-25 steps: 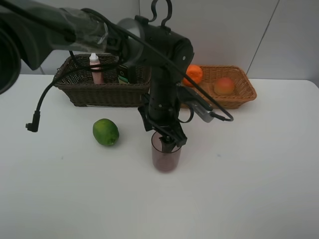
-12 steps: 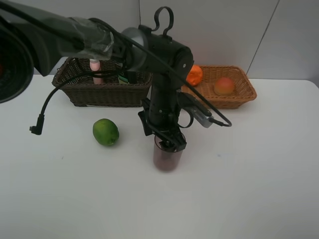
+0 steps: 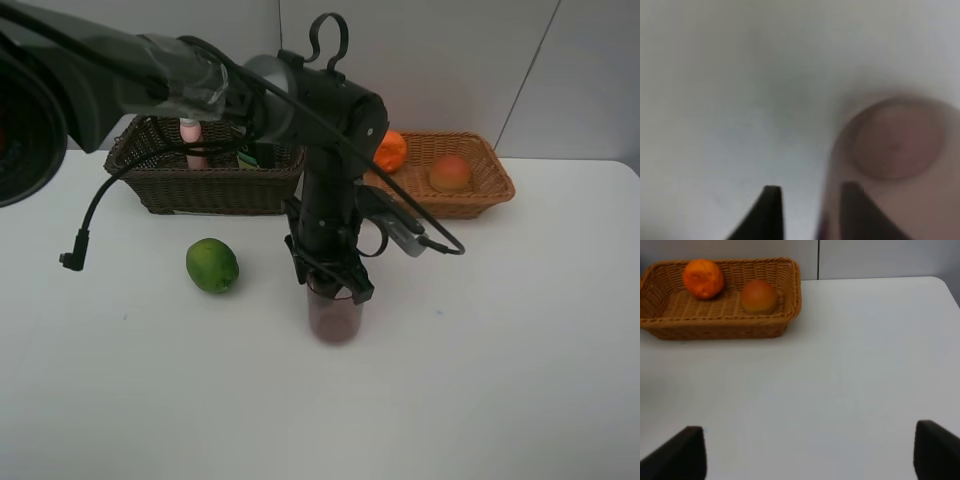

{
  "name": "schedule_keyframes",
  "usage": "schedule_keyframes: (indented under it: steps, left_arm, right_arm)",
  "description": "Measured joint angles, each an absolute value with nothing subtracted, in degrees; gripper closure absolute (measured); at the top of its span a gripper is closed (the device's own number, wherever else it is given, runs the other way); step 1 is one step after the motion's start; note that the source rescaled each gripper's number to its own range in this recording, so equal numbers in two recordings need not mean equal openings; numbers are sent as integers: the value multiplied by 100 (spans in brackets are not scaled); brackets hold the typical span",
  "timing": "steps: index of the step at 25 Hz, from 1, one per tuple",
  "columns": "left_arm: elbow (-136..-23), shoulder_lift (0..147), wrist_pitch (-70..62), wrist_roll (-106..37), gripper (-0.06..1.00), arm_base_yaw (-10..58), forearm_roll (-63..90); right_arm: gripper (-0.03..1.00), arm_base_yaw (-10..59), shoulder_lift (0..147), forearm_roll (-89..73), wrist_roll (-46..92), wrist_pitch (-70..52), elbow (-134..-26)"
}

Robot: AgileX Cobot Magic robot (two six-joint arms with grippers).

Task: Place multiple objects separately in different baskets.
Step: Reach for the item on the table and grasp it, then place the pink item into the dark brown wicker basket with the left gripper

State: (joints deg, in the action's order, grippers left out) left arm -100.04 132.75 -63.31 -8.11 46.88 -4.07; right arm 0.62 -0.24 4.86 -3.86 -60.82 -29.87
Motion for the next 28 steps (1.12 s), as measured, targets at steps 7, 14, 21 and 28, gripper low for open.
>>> schedule_keyframes:
  steps: [7, 14, 21, 28]
  left_arm:
    - [-10004, 13275, -6371, -811, 93, 4688, -407]
    - [-10004, 13275, -6371, -811, 93, 4688, -407]
    - [-10004, 13275, -6371, -811, 93, 4688, -407]
    - [-10004, 13275, -6371, -811, 93, 4688, -407]
  right_arm:
    - [11, 62, -24, 486, -386, -6082, -2987]
    - [11, 62, -24, 486, -386, -6082, -2987]
    - [11, 62, -24, 486, -386, -6082, -2987]
    - [11, 62, -24, 486, -386, -6082, -2987]
